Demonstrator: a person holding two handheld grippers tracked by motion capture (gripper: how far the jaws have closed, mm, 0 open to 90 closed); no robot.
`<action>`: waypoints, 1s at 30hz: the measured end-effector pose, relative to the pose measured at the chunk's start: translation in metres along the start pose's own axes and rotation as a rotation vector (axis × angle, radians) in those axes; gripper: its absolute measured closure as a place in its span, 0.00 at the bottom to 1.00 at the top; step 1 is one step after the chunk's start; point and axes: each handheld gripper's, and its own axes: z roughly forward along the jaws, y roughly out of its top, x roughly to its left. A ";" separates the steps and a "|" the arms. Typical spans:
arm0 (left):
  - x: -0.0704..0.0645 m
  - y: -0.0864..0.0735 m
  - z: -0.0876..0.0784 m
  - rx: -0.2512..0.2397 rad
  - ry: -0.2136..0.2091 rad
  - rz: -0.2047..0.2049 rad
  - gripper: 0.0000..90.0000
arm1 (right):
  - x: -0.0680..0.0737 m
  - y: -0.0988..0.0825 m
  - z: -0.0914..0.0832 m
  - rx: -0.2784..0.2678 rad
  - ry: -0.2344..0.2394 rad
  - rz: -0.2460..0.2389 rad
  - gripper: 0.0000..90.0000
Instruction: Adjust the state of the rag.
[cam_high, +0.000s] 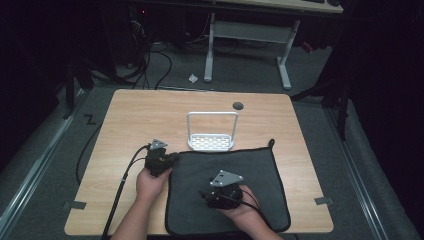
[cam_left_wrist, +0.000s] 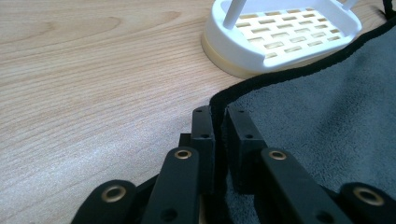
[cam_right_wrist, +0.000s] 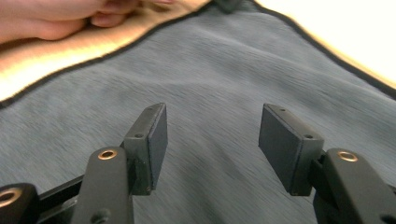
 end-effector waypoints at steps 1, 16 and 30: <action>0.000 0.000 0.000 0.000 0.000 -0.002 0.91 | 0.005 0.003 0.004 0.003 0.008 -0.008 0.47; 0.001 0.000 0.000 0.004 -0.003 -0.008 0.90 | 0.068 0.025 0.040 0.029 0.139 -0.106 0.48; 0.001 0.000 0.000 0.005 -0.004 -0.010 0.90 | 0.090 0.025 0.052 0.072 0.176 -0.134 0.45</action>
